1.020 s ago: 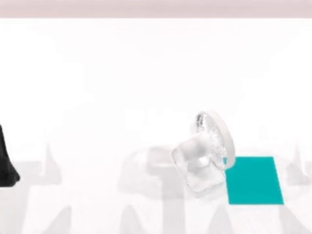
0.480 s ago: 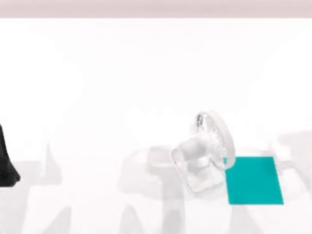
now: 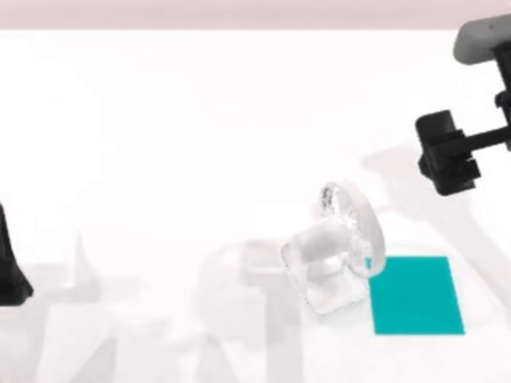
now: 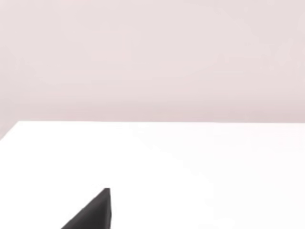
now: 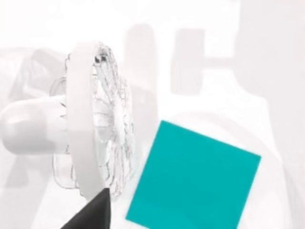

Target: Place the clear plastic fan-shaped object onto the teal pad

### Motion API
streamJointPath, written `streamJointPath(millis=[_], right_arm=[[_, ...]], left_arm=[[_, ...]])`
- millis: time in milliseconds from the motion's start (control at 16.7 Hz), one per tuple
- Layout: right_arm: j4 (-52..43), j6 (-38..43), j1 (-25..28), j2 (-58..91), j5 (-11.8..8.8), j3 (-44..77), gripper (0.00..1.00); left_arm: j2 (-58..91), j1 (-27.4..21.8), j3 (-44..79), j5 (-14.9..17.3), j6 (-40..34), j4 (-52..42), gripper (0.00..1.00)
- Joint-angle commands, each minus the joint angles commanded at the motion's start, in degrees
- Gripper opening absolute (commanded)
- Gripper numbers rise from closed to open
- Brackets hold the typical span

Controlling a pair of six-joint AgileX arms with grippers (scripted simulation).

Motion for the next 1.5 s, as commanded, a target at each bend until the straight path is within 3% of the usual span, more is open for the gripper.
streamJointPath(millis=[300, 600, 1020, 1500], right_arm=[[-16.73, 3.05, 6.97, 23.98, 0.28, 23.89, 1.00], [-26.36, 4.82, 10.54, 36.92, 0.45, 35.60, 1.00], [-26.93, 4.91, 10.58, 37.89, 0.44, 36.13, 1.00], [-15.85, 5.06, 10.94, 37.28, 0.45, 24.32, 1.00]], left_arm=[[0.00, 0.00, 0.00, 0.00, 0.00, 0.00, 1.00], [0.00, 0.00, 0.00, 0.00, 0.00, 0.00, 1.00], [0.00, 0.00, 0.00, 0.00, 0.00, 0.00, 1.00], [0.00, 0.00, 0.00, 0.00, 0.00, 0.00, 1.00]])
